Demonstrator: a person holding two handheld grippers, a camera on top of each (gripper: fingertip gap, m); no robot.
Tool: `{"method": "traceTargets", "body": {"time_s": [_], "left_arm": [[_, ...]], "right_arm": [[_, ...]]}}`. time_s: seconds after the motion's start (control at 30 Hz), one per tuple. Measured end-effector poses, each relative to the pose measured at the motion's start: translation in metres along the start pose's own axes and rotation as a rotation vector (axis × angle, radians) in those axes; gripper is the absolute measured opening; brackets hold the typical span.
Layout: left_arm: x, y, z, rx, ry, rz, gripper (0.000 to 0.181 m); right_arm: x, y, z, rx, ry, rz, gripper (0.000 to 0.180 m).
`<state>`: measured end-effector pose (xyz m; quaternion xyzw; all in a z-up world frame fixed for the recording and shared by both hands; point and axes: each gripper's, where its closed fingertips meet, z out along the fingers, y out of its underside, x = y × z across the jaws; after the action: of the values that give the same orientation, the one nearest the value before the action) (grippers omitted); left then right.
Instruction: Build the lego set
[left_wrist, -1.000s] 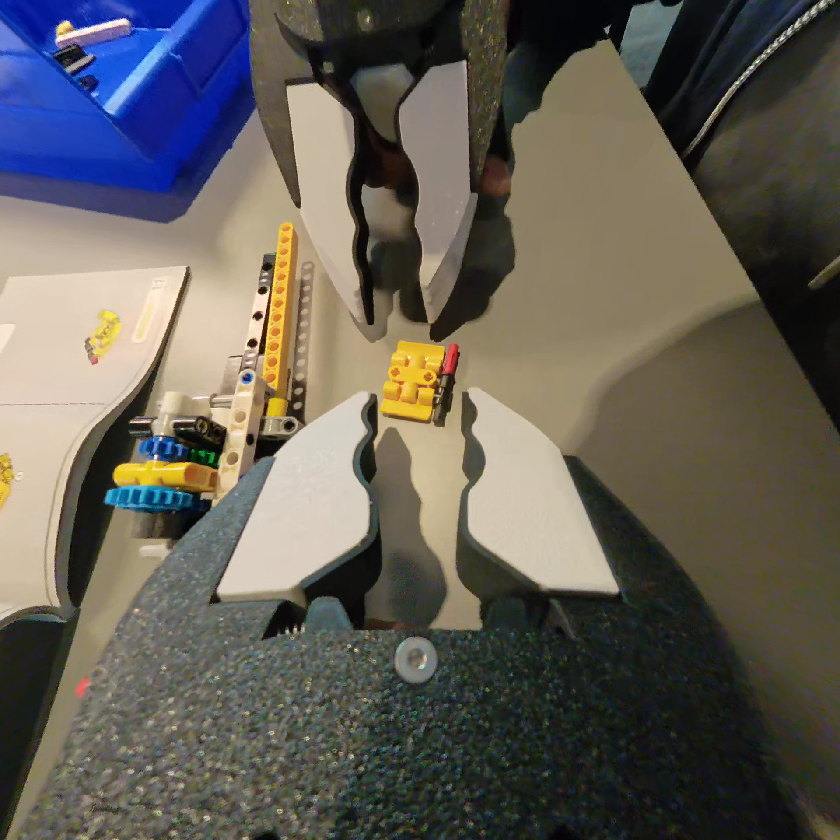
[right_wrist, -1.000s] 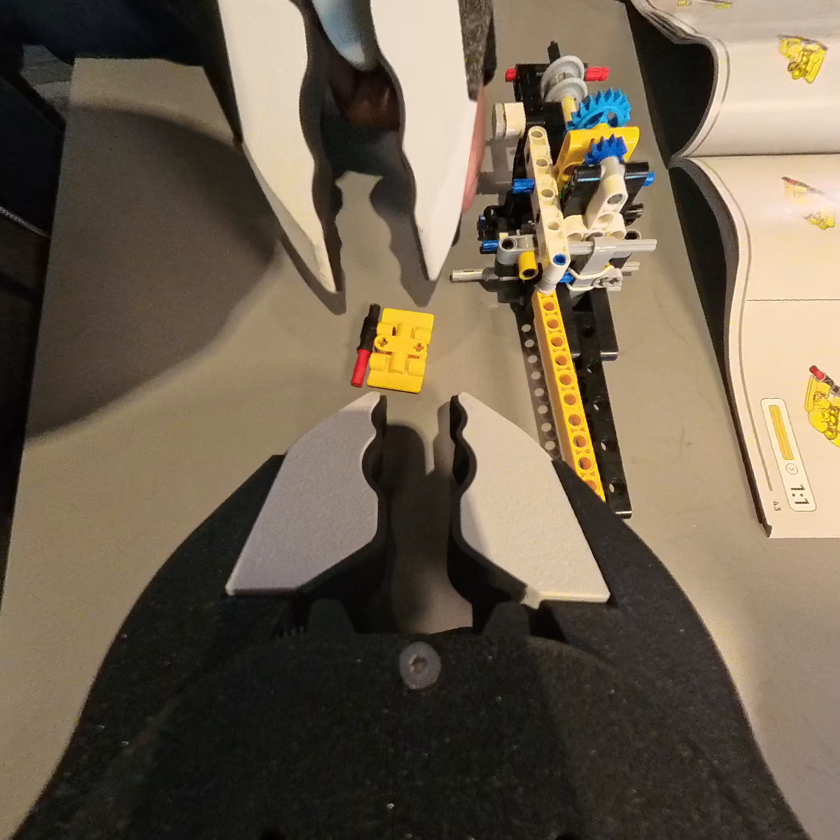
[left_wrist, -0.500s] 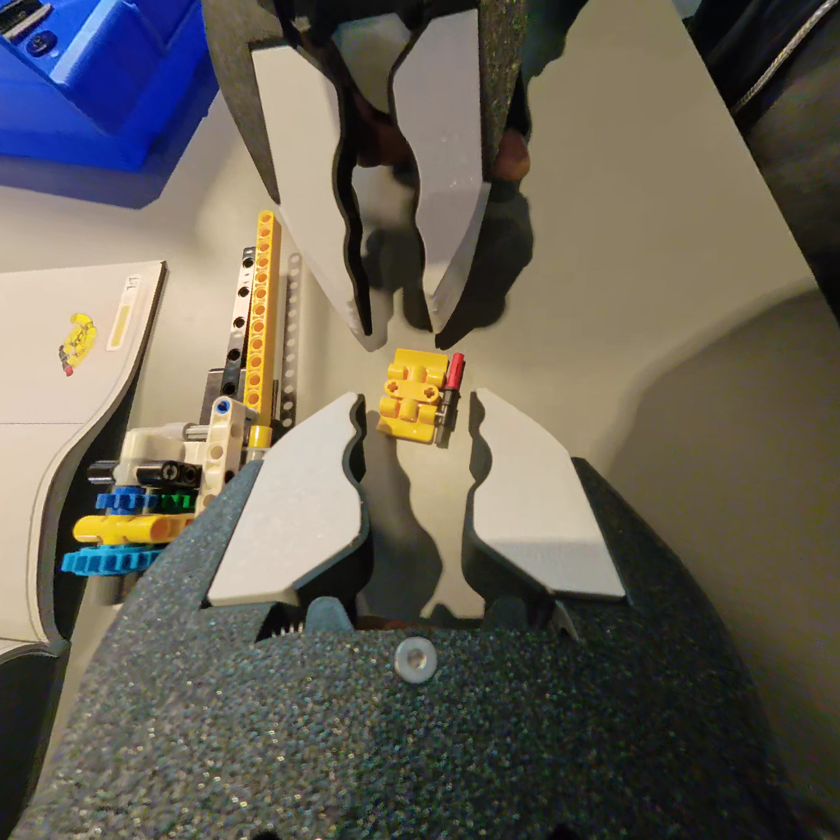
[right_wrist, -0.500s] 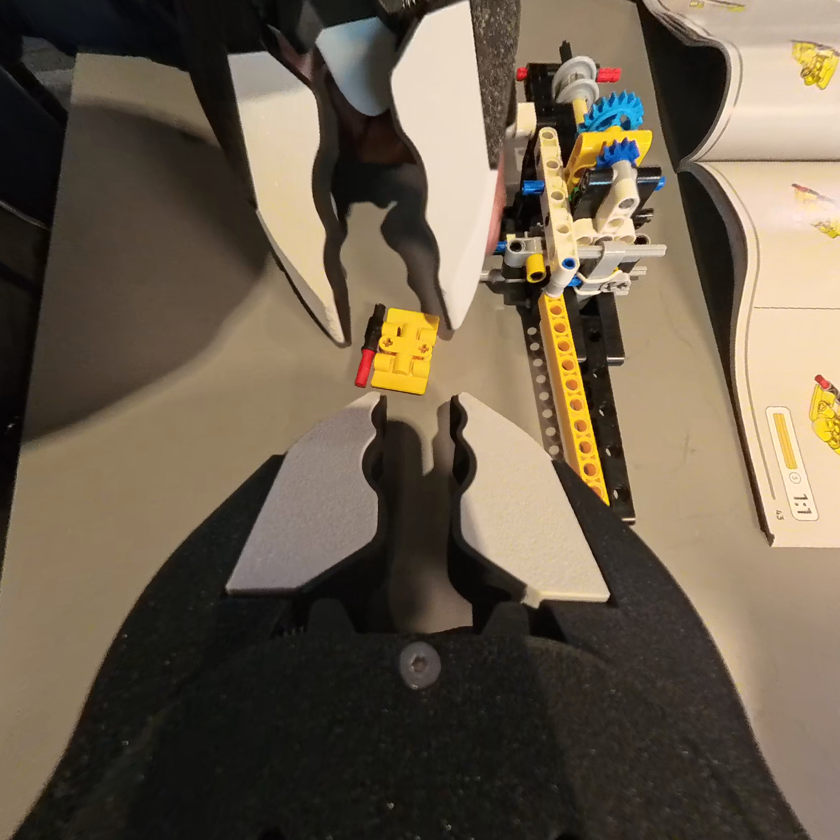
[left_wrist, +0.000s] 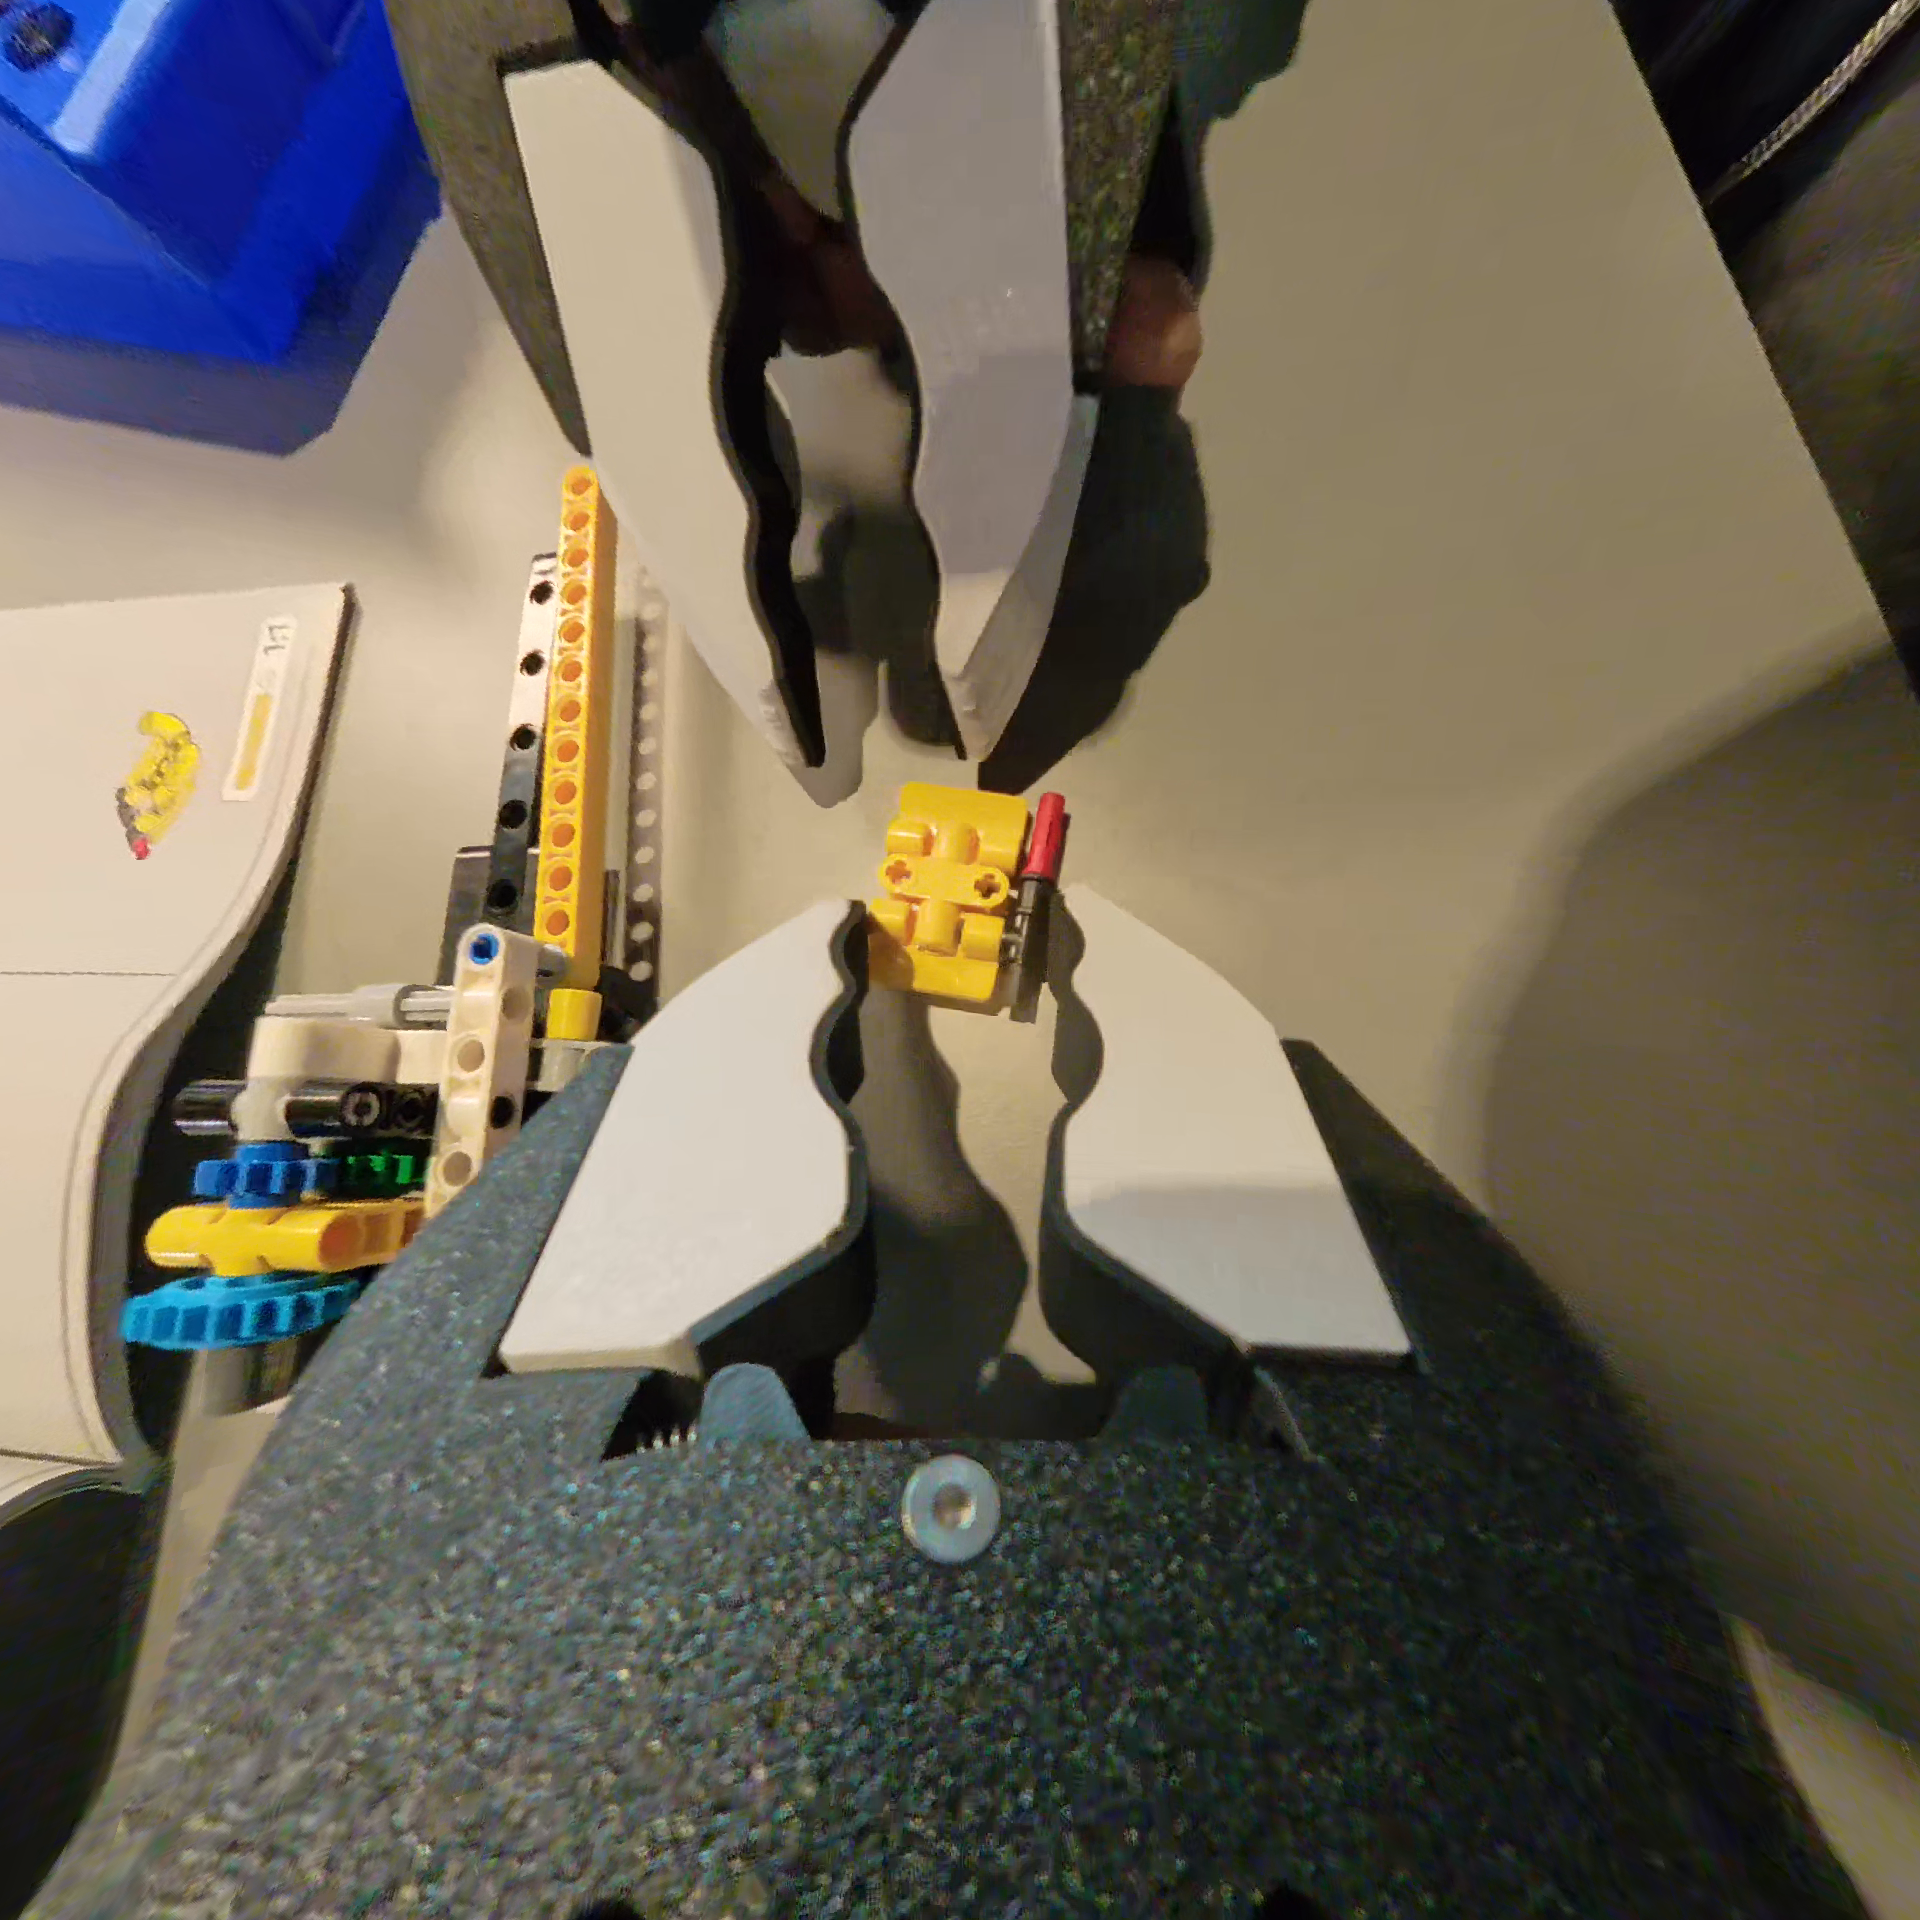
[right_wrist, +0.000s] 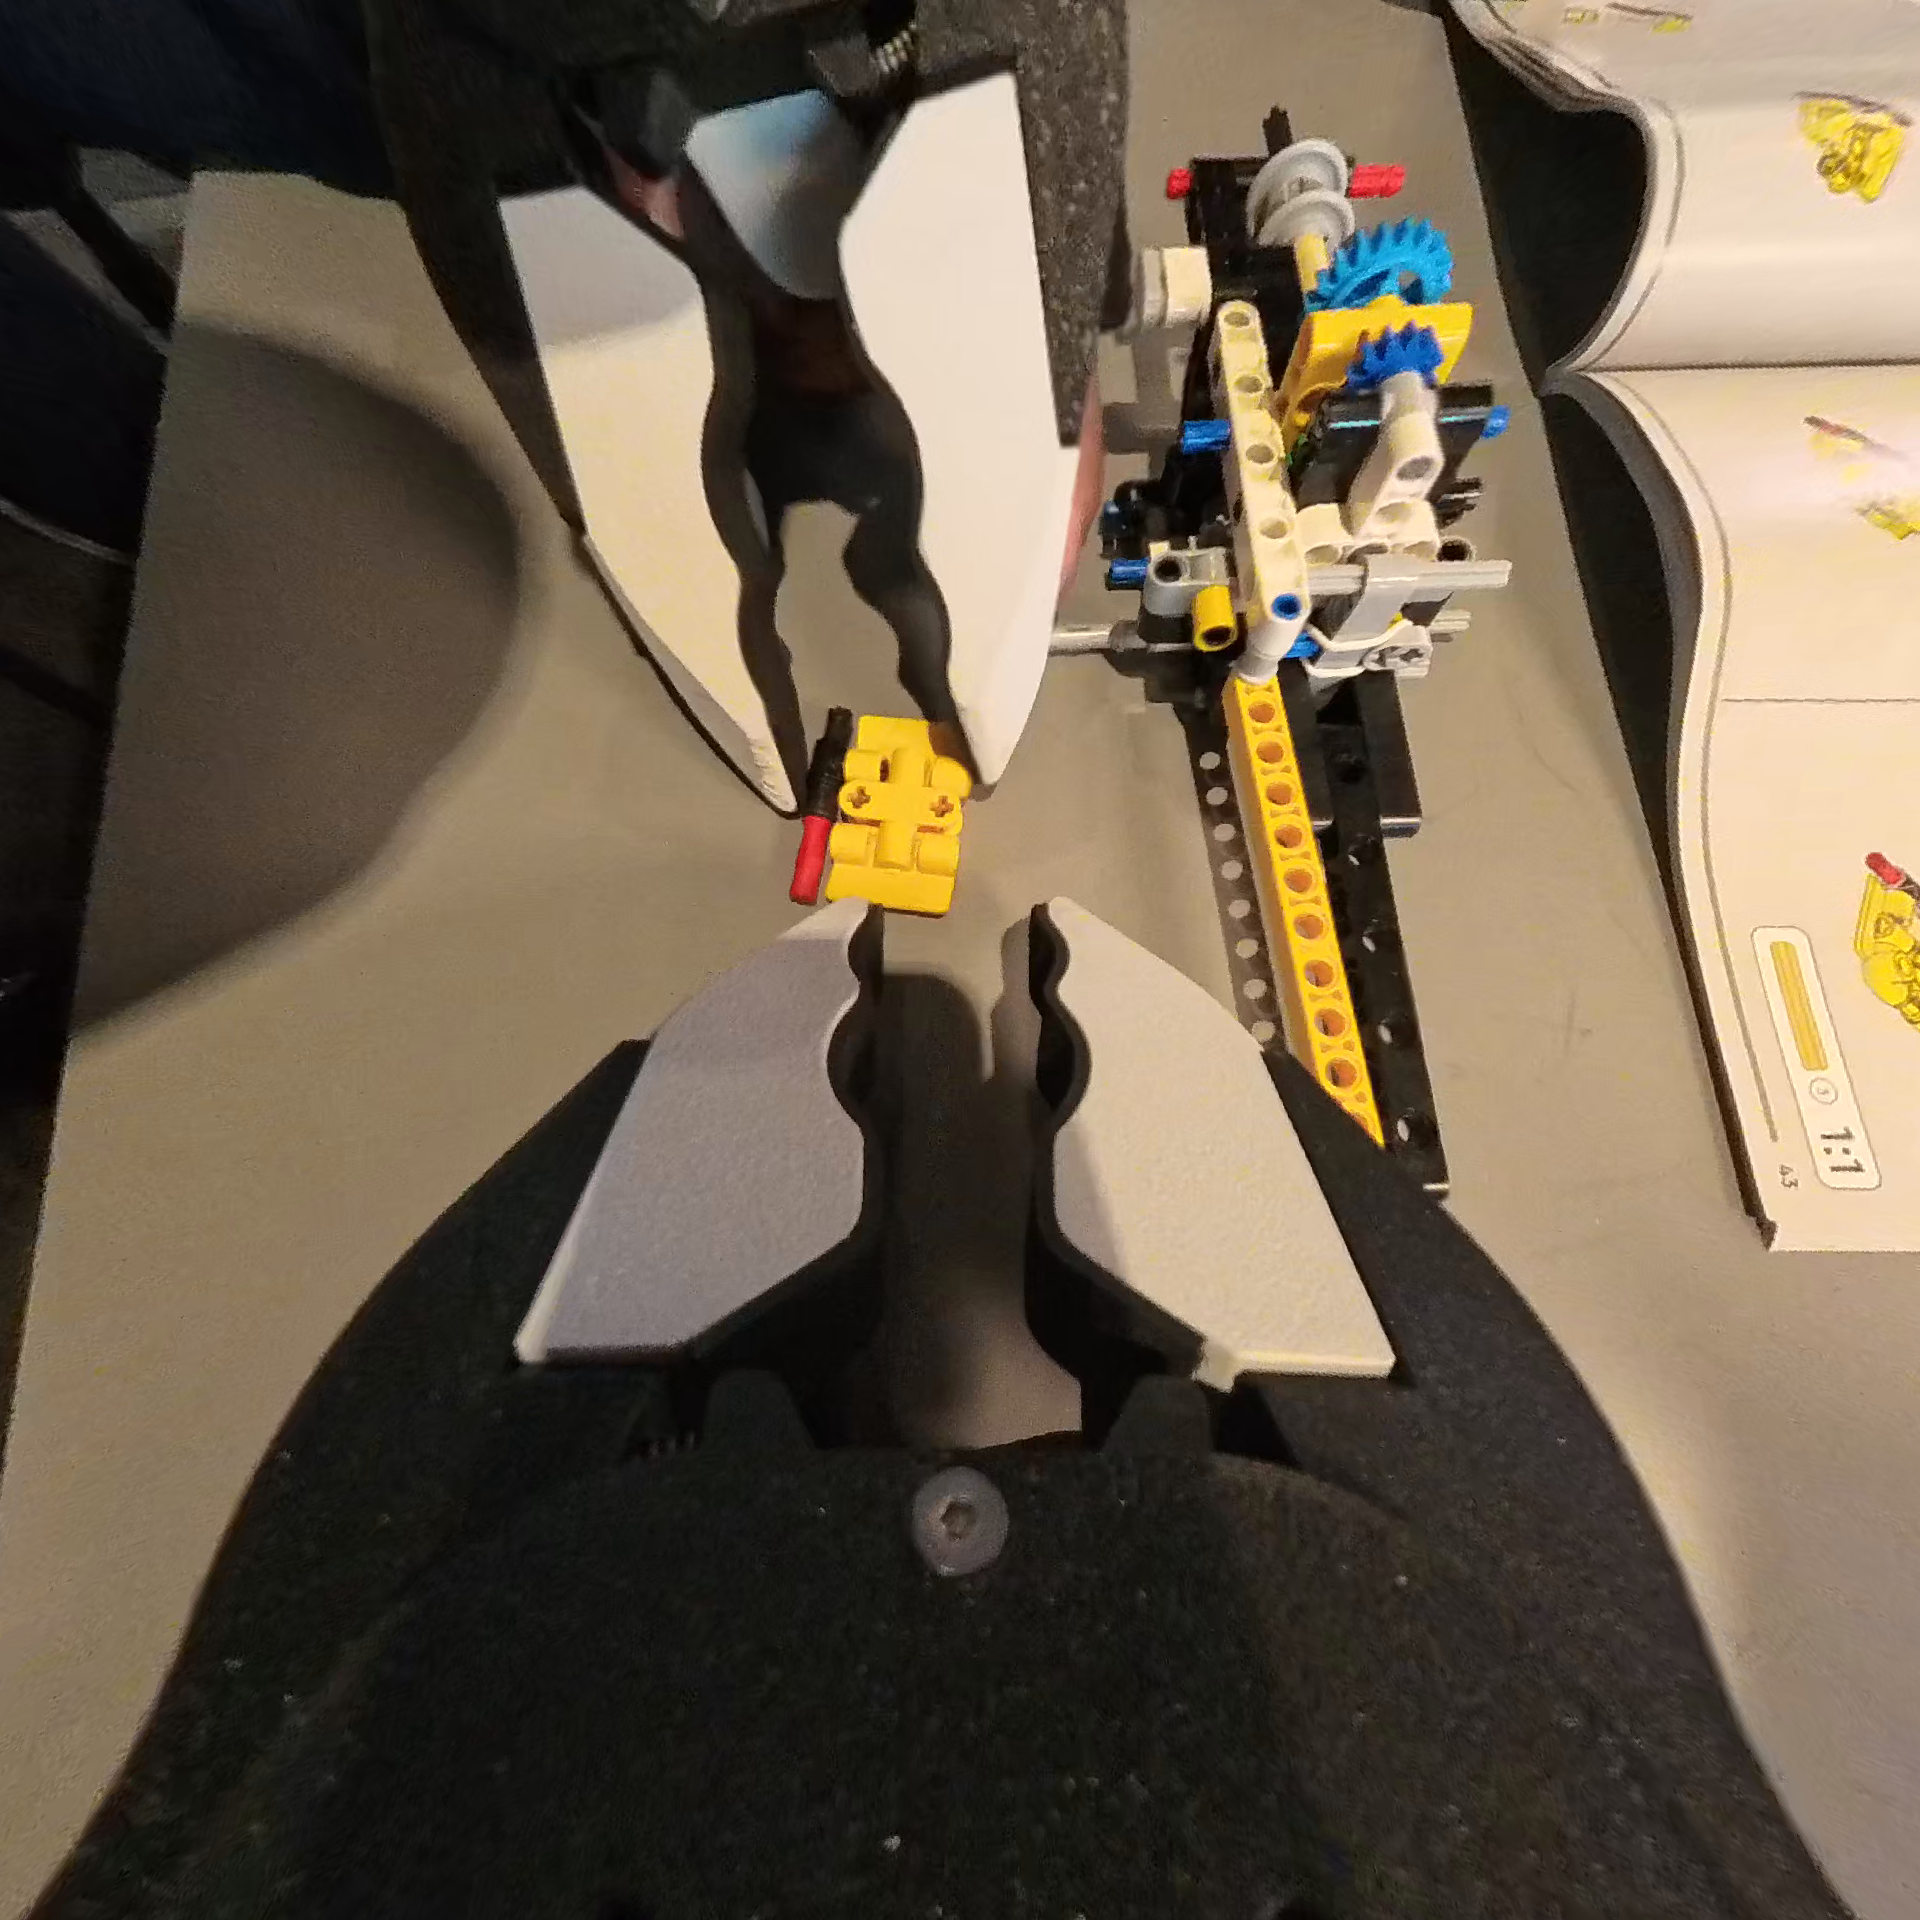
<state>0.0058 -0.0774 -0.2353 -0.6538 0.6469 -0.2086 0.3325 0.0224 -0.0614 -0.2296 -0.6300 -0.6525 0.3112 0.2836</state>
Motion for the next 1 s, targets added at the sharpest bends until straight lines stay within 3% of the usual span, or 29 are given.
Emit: {"method": "traceTargets", "body": {"time_s": [0.37,0.47,0.63,0.83,1.0], "left_arm": [[-0.014,-0.012,-0.006,0.071,-0.255,0.305,0.033],[-0.018,-0.019,-0.009,0.107,-0.313,0.349,0.033],[-0.021,-0.030,-0.015,0.185,-0.359,0.357,0.033],[-0.022,-0.034,-0.016,0.219,-0.380,0.361,0.033],[-0.025,-0.039,-0.026,0.314,-0.324,0.226,0.035]], "right_arm": [[0.005,-0.006,-0.006,0.053,-0.113,0.201,0.029],[-0.006,-0.018,-0.012,0.138,-0.268,0.376,0.029],[-0.002,-0.023,-0.012,0.167,-0.285,0.464,0.026],[-0.005,-0.031,-0.015,0.221,-0.336,0.519,0.008],[-0.003,-0.034,-0.021,0.265,-0.358,0.540,0.008]]}}
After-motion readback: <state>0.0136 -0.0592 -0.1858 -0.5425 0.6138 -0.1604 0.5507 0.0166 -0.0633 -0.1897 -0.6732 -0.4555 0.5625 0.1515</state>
